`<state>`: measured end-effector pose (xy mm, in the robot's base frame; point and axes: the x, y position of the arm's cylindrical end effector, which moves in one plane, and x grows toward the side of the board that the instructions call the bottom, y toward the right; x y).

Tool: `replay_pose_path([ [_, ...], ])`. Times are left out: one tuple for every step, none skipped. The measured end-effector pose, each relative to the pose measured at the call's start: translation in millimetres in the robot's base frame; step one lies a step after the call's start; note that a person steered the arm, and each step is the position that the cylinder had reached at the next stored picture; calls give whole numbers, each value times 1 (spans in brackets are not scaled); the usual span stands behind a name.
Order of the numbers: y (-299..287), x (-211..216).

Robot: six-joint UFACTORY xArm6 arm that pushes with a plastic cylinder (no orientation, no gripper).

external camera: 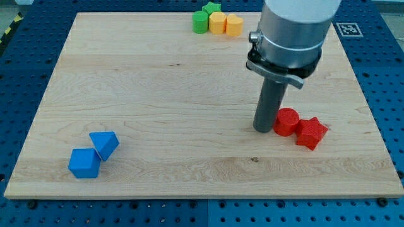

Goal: Slide the red circle into the yellow hexagon

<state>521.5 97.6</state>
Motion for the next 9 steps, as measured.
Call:
replay_pose_path([
  [7, 27],
  [44, 27],
  [76, 18],
  [75, 6],
  [44, 1],
  [15, -6],
  [14, -22],
  [9, -26],
  [1, -29],
])
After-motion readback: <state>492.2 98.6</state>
